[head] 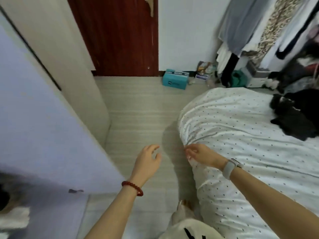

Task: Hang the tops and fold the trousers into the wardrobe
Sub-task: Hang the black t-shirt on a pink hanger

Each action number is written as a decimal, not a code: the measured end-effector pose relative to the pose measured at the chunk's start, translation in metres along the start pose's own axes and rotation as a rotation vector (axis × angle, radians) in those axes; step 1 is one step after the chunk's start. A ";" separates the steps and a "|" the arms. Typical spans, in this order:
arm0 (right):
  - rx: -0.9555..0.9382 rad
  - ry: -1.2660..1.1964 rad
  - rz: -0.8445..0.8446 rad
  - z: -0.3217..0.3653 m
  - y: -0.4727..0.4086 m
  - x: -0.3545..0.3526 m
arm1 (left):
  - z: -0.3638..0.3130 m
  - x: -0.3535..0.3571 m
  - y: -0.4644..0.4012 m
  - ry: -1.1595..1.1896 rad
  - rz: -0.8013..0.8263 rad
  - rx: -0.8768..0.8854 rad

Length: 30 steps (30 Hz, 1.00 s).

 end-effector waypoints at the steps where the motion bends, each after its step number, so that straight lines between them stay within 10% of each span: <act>1: 0.029 -0.029 -0.037 -0.020 -0.003 -0.019 | -0.018 0.013 -0.023 -0.008 0.025 0.031; 18: 0.728 -0.334 -0.791 -0.334 -0.055 -0.241 | -0.277 0.281 -0.291 -0.165 0.539 0.409; 30: 1.357 -0.087 -0.509 -0.528 -0.114 -0.279 | -0.275 0.435 -0.434 -0.264 0.820 0.380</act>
Point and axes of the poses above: each hand's wrist, its own y-axis away from the middle knuckle, its own x-axis out of the palm, z = x × y, the point moved 4 cm from there along -y, towards the middle knuckle, and after that the axes turned 4 degrees about -z, right-handed, at the moved point
